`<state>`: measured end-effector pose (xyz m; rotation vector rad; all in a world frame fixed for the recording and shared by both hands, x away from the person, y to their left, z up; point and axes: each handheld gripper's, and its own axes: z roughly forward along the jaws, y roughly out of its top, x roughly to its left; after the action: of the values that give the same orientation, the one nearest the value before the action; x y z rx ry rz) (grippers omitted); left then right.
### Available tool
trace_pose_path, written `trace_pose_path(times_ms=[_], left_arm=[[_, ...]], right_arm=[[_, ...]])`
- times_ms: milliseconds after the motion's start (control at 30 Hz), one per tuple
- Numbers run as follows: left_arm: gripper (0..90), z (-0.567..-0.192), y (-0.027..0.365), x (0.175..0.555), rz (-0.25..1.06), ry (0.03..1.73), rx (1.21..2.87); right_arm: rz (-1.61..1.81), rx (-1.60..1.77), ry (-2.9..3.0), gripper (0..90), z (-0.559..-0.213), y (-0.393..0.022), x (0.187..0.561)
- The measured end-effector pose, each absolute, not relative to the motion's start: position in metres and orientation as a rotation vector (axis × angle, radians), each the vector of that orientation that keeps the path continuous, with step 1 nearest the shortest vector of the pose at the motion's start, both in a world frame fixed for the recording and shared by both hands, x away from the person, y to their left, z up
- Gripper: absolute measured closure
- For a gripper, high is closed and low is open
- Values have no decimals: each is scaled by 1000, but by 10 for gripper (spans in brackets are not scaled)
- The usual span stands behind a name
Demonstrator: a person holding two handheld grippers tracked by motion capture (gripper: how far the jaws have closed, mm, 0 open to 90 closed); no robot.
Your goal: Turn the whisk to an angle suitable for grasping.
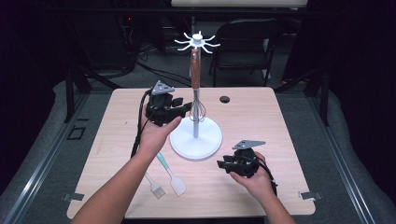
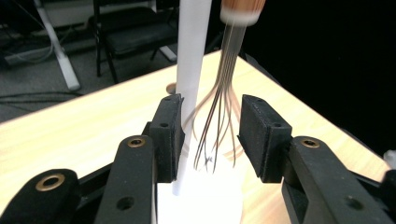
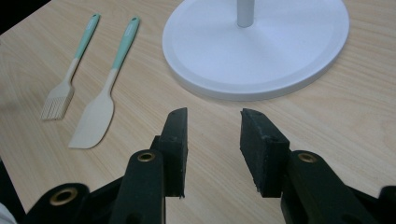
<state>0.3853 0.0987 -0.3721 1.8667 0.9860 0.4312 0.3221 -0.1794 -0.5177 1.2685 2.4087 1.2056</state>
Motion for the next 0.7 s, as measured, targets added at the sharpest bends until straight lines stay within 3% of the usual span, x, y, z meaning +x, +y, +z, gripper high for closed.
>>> trace_pose_path(times_ms=[500, 700], left_arm=[[599, -437, 170, 368, 348, 1161, 1826], [581, -455, 189, 354, 387, 1184, 1818]], right_arm=[[1150, 1208, 2521, 635, -510, -175, 329], [1145, 1109, 2517, 655, -496, -172, 340]])
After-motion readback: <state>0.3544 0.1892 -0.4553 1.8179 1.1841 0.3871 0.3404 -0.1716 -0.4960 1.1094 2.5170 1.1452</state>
